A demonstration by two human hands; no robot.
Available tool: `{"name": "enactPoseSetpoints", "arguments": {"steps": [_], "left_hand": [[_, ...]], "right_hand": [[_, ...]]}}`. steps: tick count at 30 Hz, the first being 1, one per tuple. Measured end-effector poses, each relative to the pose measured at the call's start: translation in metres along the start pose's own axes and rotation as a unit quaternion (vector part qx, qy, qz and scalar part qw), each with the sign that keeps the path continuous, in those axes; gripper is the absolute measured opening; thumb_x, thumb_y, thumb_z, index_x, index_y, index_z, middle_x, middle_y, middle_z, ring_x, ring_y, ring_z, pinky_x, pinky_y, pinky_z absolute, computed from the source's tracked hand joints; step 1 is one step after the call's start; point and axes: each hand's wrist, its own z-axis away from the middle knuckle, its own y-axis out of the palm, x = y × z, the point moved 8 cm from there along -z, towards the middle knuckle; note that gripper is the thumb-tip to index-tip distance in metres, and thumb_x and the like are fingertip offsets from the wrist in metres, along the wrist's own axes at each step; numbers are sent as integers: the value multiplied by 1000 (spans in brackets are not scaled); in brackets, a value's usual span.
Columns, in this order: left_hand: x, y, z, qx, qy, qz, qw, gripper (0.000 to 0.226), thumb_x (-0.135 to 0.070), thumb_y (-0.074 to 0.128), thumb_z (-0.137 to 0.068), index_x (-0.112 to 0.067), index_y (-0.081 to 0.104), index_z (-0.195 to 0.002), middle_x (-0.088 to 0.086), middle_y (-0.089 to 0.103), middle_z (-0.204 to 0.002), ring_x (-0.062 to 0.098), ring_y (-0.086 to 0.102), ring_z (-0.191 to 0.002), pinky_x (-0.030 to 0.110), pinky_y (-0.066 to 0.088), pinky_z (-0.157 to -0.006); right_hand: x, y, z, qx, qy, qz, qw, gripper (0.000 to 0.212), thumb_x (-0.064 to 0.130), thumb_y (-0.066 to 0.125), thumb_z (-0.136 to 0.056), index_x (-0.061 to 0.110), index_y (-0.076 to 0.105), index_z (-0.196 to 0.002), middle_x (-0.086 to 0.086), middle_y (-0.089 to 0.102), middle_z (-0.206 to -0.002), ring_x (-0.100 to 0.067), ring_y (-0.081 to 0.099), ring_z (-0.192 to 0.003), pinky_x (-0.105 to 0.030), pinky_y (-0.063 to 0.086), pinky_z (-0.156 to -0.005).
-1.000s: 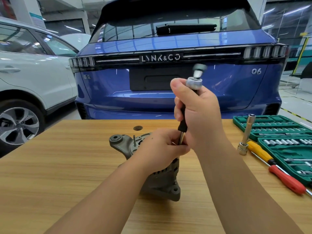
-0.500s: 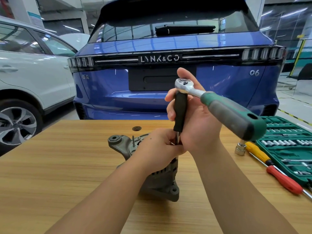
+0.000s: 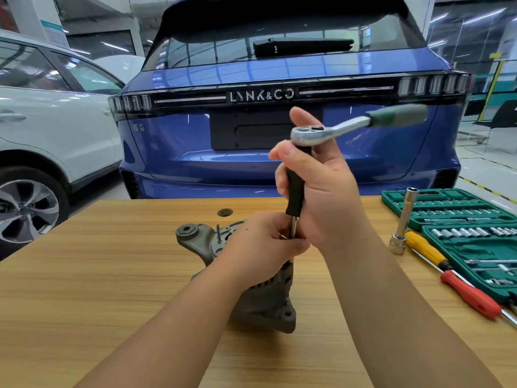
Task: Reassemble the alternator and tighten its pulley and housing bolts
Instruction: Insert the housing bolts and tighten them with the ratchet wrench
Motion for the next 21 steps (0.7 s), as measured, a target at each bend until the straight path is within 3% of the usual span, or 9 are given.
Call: {"name": "enactPoseSetpoints", "arguments": {"steps": [4, 9, 11, 13, 16, 17, 19, 21], "left_hand": [[-7, -1, 3, 2, 9, 5, 1000, 13, -28, 71, -96, -37, 70, -87, -17, 73, -80, 0, 66, -69, 22, 50, -65], [-7, -2, 4, -2, 9, 7, 1000, 4, -29, 71, -96, -30, 75, -97, -9, 75, -84, 5, 68, -72, 29, 58, -70], [-5, -3, 4, -4, 8, 7, 1000, 4, -30, 71, -96, -31, 74, -94, -11, 75, -84, 6, 69, -76, 29, 58, -72], [-4, -2, 4, -4, 10, 7, 1000, 6, -31, 71, -95, -34, 72, -90, -14, 74, -80, 5, 68, -74, 27, 55, -68], [0, -3, 4, -3, 9, 11, 1000, 7, -32, 71, -95, -33, 72, -88, -8, 74, -81, 11, 69, -75, 37, 61, -74], [2, -3, 4, -4, 10, 16, 1000, 7, -32, 71, -94, -33, 71, -88, -8, 74, -82, 10, 69, -75, 33, 61, -77], [3, -3, 4, -4, 6, 17, 1000, 10, -34, 72, -93, -40, 70, -86, -17, 73, -80, -4, 65, -70, 13, 55, -67], [1, 0, 2, 6, 7, -6, 1000, 10, -32, 71, -94, -38, 70, -86, -15, 73, -81, -4, 65, -68, 16, 53, -64]], "right_hand": [[8, 4, 2, -6, -81, 49, 995, 37, 11, 63, -92, 31, 59, -124, -7, 61, -85, -17, 49, -61, -30, 45, -57], [8, 6, 3, -7, -80, 57, 995, 41, 17, 71, -87, 32, 57, -122, -16, 54, -86, -22, 46, -59, -30, 45, -54], [8, 6, -1, 17, -61, 31, 998, 42, 12, 63, -85, 31, 55, -122, -13, 59, -79, -21, 48, -54, -33, 41, -50], [3, 10, -6, 69, -15, -21, 997, 45, 24, 62, -78, 28, 54, -122, -4, 65, -75, -18, 50, -49, -34, 37, -49], [-6, 17, -7, 103, 32, -70, 992, 69, 49, 80, -59, 25, 59, -120, -5, 67, -78, -19, 52, -52, -30, 39, -51], [-8, 18, -6, 100, 37, -74, 992, 69, 53, 82, -62, 25, 61, -121, -5, 66, -80, -18, 53, -56, -28, 42, -52], [-9, 14, -1, 61, 31, -54, 996, 50, 47, 76, -76, 24, 62, -118, -3, 63, -82, -14, 55, -61, -25, 46, -57], [-4, 7, 3, 4, -8, 18, 1000, 30, 41, 71, -84, 21, 66, -106, 4, 58, -72, -10, 49, -58, -21, 44, -54]]}}
